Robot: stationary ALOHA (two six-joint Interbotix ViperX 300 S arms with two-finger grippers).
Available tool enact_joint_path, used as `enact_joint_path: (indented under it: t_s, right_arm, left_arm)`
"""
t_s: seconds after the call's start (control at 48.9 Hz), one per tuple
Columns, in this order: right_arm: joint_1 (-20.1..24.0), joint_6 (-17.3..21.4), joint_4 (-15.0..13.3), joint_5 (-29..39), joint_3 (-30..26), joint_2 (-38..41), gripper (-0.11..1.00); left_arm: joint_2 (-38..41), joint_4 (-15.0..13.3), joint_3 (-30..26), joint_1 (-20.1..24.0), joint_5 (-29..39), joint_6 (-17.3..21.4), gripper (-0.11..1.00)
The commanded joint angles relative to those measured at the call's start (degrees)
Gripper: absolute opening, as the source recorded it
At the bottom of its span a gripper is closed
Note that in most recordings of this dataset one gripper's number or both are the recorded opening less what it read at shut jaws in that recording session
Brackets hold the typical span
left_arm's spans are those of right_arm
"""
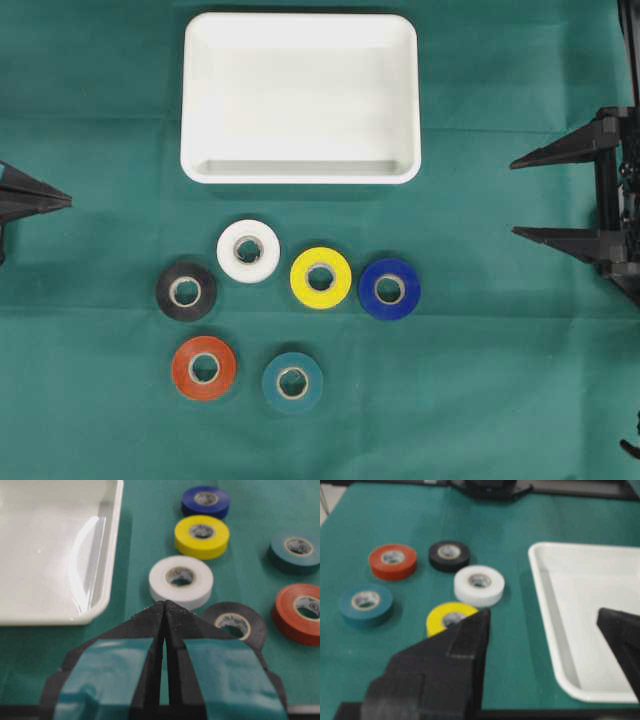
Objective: Put the tape into the white case with the right arm.
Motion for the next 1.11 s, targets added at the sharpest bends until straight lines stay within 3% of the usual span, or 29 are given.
enact_joint_path:
  t_s: [0.0,0.491,0.86,1.085]
  right_arm:
    - [-0.2,0.2,-0.1,0.9,0.0,0.3,0.61]
    - [-0.2,0.1,-0.1,15.3,3.0,-0.6,0.59]
    - [0.4,0.0,-0.1,15.5,2.8,-0.9,0.59]
    - [2.8,-0.8,-1.0,14.7,0.8,3.5,0.59]
  left_arm:
    - [0.7,-0.1,-0.3,0.0,0.2,0.0,0.0]
    - [0.7,-0.2,0.4,0.1,0.4,0.1,0.0]
    - [0.7,-0.1,0.5,0.0,0.2,0.0,0.0]
    - [0.7,-0.1,0.5,0.0,0.2,0.0,0.0]
